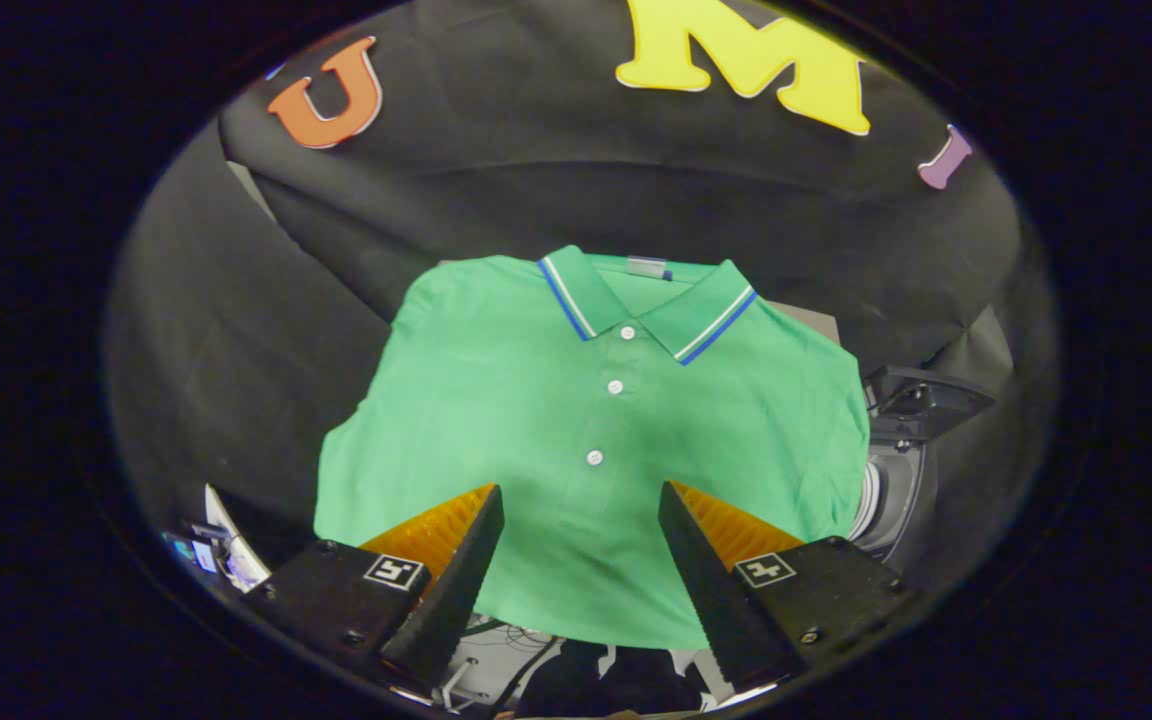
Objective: Put the clothes into the washing machine and then close the washing machine lid.
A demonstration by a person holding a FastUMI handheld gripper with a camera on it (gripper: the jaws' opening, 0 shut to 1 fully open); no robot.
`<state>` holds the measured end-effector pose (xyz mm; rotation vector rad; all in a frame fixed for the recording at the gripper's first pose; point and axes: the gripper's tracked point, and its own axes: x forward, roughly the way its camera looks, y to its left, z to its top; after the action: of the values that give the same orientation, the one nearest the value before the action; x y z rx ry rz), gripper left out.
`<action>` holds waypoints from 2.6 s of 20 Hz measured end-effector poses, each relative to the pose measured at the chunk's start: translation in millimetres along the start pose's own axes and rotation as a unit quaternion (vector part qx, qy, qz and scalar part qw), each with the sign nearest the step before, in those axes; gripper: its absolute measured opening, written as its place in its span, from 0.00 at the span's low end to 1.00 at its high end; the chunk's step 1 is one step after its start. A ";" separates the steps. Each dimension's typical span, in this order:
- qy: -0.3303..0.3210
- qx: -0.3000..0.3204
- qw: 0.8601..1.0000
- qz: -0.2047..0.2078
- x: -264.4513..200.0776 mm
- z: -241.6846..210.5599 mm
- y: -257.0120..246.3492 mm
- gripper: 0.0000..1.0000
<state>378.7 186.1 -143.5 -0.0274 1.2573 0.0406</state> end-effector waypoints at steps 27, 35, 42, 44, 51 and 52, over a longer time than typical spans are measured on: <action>0.019 0.027 0.999 -0.002 -17.4 1.9 -13.9 0.07; -0.008 0.066 0.997 0.043 -70.3 7.3 -35.4 0.06; -0.070 0.075 0.994 0.042 -129.2 15.2 -64.9 0.06; -0.083 0.079 0.993 0.038 -142.6 14.3 -74.9 0.06; -0.122 0.108 0.987 0.014 -173.2 6.1 -120.2 0.06; -0.130 0.113 0.985 0.011 -180.0 3.9 -125.9 0.06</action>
<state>332.8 57.7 28.8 0.1825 0.9946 -0.0773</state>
